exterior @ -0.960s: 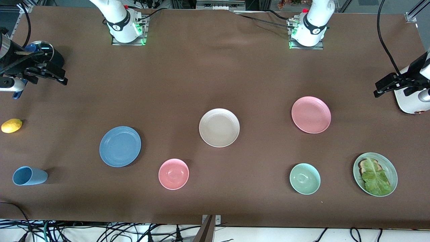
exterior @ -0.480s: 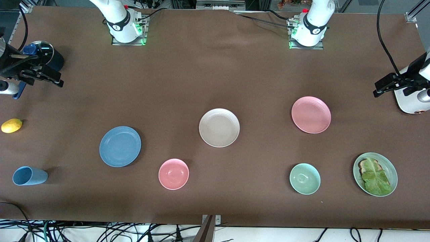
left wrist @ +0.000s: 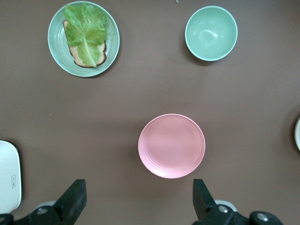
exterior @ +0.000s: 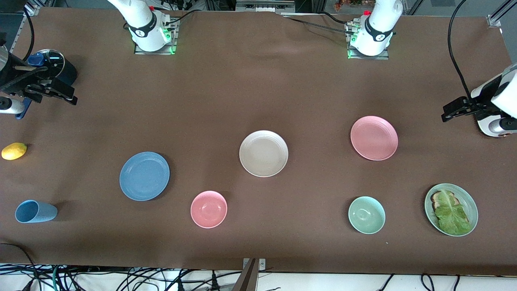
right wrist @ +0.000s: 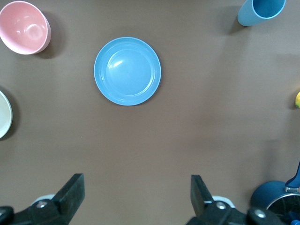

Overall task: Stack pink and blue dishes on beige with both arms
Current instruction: 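Reach the right gripper to the blue plate while the left gripper reaches pink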

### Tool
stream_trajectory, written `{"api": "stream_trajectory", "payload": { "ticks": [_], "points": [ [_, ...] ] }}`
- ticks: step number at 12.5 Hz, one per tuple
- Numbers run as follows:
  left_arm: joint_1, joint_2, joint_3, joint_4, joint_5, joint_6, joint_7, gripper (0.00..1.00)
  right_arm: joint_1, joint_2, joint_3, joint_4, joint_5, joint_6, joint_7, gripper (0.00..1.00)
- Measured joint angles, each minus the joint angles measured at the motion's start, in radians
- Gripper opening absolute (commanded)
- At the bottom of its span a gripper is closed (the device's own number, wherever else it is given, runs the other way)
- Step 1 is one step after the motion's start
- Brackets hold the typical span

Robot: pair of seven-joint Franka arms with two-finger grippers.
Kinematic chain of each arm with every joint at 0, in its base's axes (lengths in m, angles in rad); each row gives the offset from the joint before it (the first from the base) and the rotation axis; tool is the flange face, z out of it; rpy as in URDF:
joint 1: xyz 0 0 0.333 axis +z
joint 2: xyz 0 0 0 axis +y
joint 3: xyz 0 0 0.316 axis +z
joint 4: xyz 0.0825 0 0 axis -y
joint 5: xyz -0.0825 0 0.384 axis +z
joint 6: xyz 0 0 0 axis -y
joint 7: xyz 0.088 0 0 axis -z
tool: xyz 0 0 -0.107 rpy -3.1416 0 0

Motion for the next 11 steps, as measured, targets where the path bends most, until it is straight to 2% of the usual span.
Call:
{"api": "stream_trajectory", "payload": {
  "ticks": [6, 11],
  "points": [
    [0.018, 0.140, 0.002, -0.003, -0.001, 0.003, 0.000, 1.00, 0.003, 0.033, 0.005, 0.000, -0.001, 0.000, -0.007, 1.00],
    [0.030, 0.303, 0.002, -0.008, -0.001, 0.056, 0.000, 1.00, 0.001, 0.062, 0.000, -0.001, -0.005, 0.001, -0.131, 1.00]
  ]
}}
